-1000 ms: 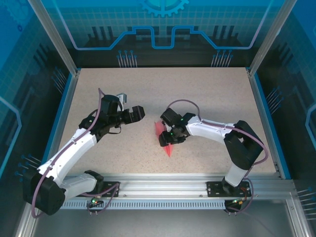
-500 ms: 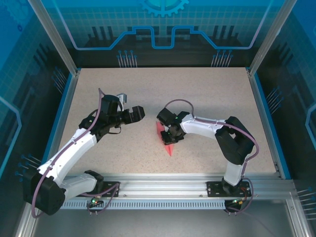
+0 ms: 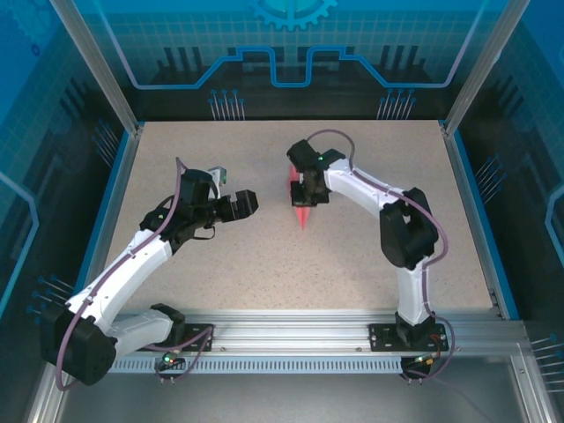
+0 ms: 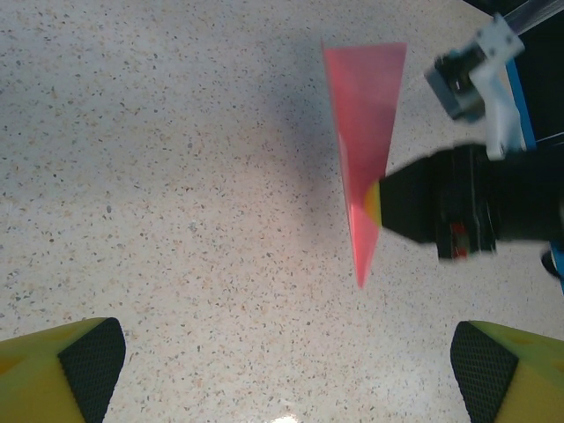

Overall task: Fold a paper plane with a square sheet of paper (fold left side to right side)
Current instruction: Pick up the paper plane at the center of the table, then place the paper plane at the center of the table.

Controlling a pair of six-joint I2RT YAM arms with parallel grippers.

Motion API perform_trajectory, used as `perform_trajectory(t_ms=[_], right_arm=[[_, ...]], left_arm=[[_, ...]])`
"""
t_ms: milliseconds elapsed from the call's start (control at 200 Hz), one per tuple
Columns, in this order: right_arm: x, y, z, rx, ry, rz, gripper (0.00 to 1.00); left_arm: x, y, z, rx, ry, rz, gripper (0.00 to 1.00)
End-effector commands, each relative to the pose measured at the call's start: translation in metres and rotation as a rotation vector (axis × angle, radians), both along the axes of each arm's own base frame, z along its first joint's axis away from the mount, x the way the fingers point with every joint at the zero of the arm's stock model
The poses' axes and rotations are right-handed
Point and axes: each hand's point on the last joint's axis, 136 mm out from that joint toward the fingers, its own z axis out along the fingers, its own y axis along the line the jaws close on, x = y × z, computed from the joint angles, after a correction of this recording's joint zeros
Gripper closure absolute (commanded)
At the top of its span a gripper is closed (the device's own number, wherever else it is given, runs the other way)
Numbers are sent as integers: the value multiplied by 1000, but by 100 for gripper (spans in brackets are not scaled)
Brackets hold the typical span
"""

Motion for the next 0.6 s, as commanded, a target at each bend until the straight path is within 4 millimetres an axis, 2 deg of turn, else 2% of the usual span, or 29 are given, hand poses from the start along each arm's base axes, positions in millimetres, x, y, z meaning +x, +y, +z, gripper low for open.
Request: perform_trajectory(t_ms=[0, 95, 240, 260, 290, 595], right_arm=[[7, -19, -19, -69, 96, -29, 93], [22, -19, -27, -75, 122, -29, 93], [31, -18, -35, -85, 148, -16, 93], [30, -18, -44, -95, 167, -14, 93], [32, -18, -47, -97, 170, -14, 92], [30, -18, -58, -103, 196, -9, 90]], left_arm=[[-5, 3, 3, 9, -6, -20, 1], [-6, 1, 1, 2, 4, -26, 1], [-8, 1, -2, 0, 15, -29, 1], [-7, 1, -2, 2, 15, -28, 1], [-7, 1, -3, 3, 18, -28, 1], [-6, 0, -4, 8, 24, -33, 1]])
